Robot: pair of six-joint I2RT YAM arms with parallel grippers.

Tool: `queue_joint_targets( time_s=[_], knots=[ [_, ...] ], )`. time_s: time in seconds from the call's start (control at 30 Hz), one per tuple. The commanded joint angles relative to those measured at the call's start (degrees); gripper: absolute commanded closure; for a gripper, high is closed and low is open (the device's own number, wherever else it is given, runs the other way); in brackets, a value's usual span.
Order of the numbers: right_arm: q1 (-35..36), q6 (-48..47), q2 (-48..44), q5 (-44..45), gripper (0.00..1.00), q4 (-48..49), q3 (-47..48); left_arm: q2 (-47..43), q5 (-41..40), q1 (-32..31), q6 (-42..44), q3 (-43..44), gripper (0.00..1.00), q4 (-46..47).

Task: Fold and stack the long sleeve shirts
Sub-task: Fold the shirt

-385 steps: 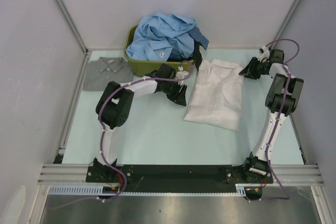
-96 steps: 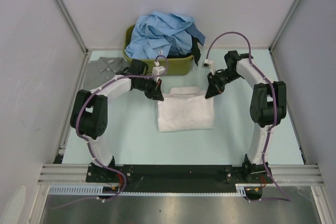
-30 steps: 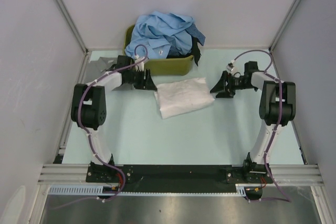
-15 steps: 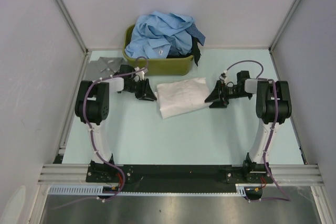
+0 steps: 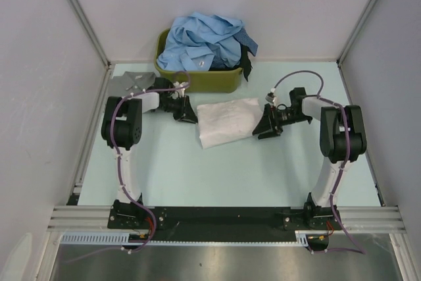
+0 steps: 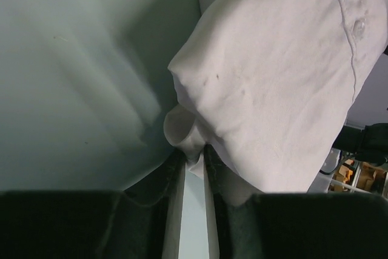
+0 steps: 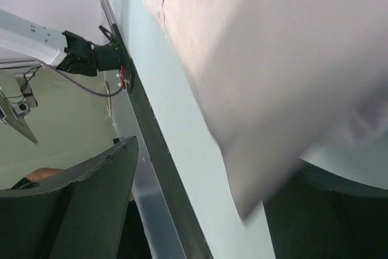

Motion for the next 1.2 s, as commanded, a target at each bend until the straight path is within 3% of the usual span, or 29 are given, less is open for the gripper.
queue_joint_targets(
  time_s=[0.0, 0.13, 0.3, 0.7, 0.83, 0.9, 0.93, 1.0, 1.17],
  knots=[
    [-7.6, -14.5, -4.6, 1.2, 0.19, -15.1, 4.8, -2.3, 1.8, 0.0, -0.4, -1.2, 0.72, 6.0],
    [-11.6, -14.7, -9.8, 2.4, 0.15, -9.1, 2.6, -6.8, 4.1, 0.1, -2.1, -7.3, 0.59, 10.5],
    [-9.4, -14.6, -10.7, 2.3, 0.12, 7.2, -1.1, -11.8, 3.6, 0.9, -1.5, -12.5, 0.43, 10.0],
    [-1.9, -30.6, -2.6, 2.9, 0.14, 7.9, 1.7, -18.2, 2.0, 5.0, 4.4, -18.2, 0.40, 1.5],
    [0.3, -34.5, -1.6, 3.1, 0.28, 1.5, 2.6, -20.7, 2.3, 5.7, 6.6, -20.1, 0.41, 0.0],
    [1.3, -34.9, -0.9, 3.1, 0.40, -1.5, 3.5, -21.8, 2.4, 5.8, 7.6, -21.2, 0.41, -0.2],
    [1.7, -34.9, 0.2, 3.2, 0.54, -5.5, 4.0, -22.8, 2.7, 5.9, 7.9, -21.4, 0.41, -0.4],
    [2.3, -32.6, 1.1, 1.8, 0.64, -9.1, 5.3, -23.8, 3.6, 5.9, 9.6, -22.3, 0.42, -0.6],
    [2.5, -26.3, 0.0, -0.9, 0.77, -13.8, 3.9, -26.3, 5.8, 5.6, 11.8, -24.1, 0.42, -0.5]
  ],
)
